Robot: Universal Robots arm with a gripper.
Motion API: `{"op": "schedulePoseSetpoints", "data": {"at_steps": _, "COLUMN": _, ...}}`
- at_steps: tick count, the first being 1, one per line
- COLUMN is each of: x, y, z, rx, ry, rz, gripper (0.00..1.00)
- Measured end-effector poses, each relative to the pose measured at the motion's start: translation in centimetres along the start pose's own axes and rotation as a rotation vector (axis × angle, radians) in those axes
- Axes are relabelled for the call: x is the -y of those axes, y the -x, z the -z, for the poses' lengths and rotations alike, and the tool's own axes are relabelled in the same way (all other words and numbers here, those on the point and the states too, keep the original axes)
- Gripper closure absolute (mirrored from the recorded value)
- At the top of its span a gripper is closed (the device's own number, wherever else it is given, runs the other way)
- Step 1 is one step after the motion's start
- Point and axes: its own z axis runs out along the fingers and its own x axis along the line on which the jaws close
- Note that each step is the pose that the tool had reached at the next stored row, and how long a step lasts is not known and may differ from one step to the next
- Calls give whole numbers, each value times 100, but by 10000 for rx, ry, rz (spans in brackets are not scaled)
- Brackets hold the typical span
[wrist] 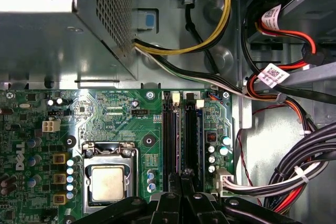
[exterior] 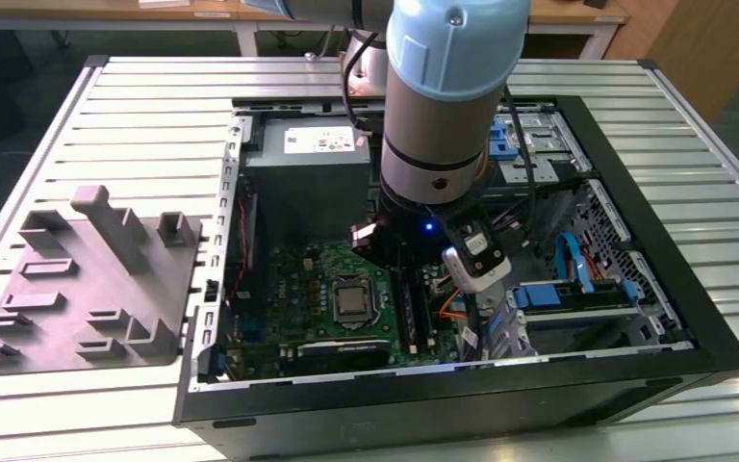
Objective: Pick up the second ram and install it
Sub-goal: 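Insert the second ram into the second slot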
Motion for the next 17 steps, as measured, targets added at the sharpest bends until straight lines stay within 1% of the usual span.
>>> {"op": "schedulePoseSetpoints", "data": {"at_steps": 4, "x": 0, "y": 0, "z": -3, "rx": -5, "ry": 2, "rz": 83, "gripper": 88}}
{"op": "schedulePoseSetpoints", "data": {"at_steps": 17, "x": 1, "y": -4, "z": -20, "rx": -4, "ry": 4, "rz": 87, "gripper": 88}}
